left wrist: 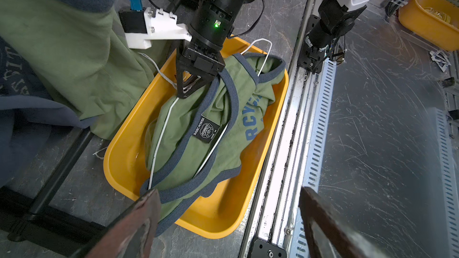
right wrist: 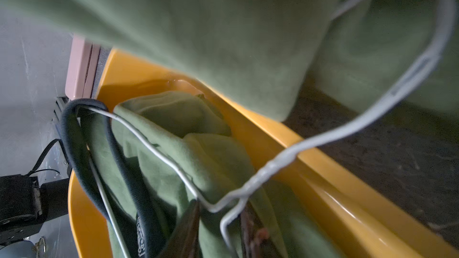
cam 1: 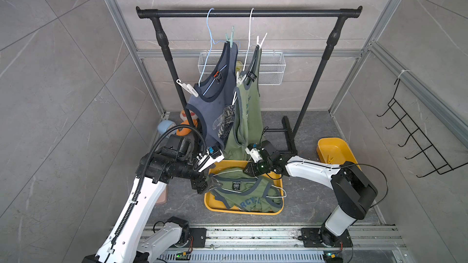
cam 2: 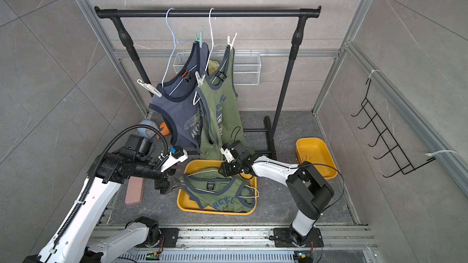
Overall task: Remove the clothespins securing tank tops to the hanger
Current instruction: Pick up the hanger from the basket.
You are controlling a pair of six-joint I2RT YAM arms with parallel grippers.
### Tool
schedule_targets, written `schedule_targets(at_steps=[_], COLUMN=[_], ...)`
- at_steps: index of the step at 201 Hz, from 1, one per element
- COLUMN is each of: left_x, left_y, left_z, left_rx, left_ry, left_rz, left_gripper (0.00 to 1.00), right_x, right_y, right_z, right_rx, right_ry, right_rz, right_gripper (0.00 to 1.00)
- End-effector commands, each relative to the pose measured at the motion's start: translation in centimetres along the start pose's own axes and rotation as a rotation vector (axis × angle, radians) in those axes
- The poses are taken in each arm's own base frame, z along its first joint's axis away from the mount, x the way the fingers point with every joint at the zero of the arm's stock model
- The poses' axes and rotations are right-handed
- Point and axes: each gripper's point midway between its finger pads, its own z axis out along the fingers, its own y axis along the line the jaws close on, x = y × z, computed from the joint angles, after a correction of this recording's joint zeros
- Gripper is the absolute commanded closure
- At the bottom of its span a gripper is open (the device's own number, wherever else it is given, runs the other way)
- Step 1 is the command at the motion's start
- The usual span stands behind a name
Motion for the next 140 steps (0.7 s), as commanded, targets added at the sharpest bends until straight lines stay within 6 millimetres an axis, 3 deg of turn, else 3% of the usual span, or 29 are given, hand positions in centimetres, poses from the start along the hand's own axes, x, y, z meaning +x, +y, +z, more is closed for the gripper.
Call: schedule_targets(at_steps=[1,76,140], left_x=[0.1,-0.1,-0.3], left_y=[-0.5,-0.8,-1.0], left_z=[-0.2,-0.3,-0.8], left_rx=[0.008,0.019,0.011], left_ry=[0.003,-0.007,-0.010], left_rz=[0.025,0.019,0.020], left_gripper=[0.10,0.10,0.10], right_x=[-0.8,1.0,3.2], right_y=[0.3,-0.9,-1.6], right_z=[0.7,1.6,0.4], right_rx=[0.004,0.026,0.049], right_ry=[-0.019,0.024,0.045], right_rz=[-0.034,-0.052,-0.072], right_gripper=[0.69,0.74,0.74])
